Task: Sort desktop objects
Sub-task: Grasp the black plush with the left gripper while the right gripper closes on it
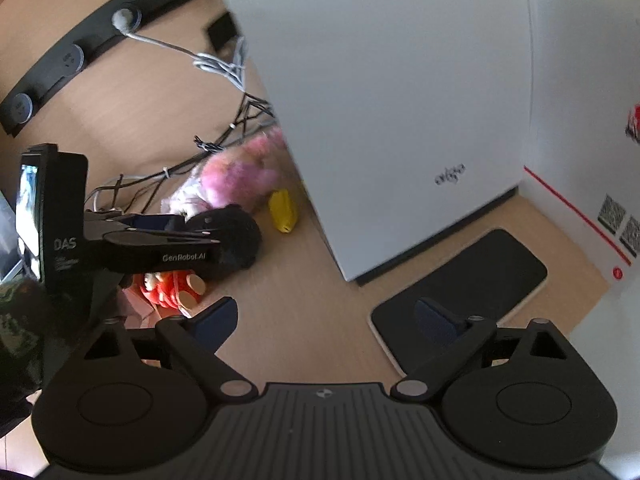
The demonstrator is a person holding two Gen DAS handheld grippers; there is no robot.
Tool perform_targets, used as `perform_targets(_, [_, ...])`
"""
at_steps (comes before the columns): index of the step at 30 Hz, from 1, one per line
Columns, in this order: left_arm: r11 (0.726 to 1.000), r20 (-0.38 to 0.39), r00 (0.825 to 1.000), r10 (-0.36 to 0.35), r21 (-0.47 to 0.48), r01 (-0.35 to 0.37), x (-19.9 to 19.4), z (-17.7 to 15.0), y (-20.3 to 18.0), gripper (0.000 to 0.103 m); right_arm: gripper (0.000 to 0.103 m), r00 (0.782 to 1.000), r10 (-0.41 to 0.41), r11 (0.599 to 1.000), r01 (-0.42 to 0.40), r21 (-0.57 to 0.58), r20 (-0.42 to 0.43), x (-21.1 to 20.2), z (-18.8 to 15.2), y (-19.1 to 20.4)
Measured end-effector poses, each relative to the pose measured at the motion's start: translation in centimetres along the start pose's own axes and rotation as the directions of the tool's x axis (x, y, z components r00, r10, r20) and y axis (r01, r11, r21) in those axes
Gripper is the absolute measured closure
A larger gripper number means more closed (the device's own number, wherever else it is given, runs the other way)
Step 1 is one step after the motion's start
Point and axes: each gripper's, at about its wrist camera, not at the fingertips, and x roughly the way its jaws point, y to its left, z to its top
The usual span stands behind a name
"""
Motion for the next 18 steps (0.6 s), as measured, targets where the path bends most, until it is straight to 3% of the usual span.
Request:
perform_targets(7, [0.999, 0.01, 1.0, -0.012, 0.048, 0.012, 0.1, -0.4, -0.9, 0.032, 0.007, 0.997, 0.071, 0.996, -0.072, -0.048, -0.018, 0.0, 0.9, 0.8])
perform_targets(10, [0.998, -0.001, 0.999, -0.036, 0.044, 0.036, -1.3, -1.4, -0.8, 0.033, 0.007, 0.992, 0.128, 0.989, -0.129, -0.069, -0.017, -0.2, 1.7, 2.1])
perform_targets(18, [0.991, -0.033, 0.99, -0.134, -0.004, 0.134, -5.4, -5.3, -0.7, 0.031, 0.01, 0.951, 0.299, 0.95, -0.305, -0.07, -0.085, 1.5, 2.7, 5.5])
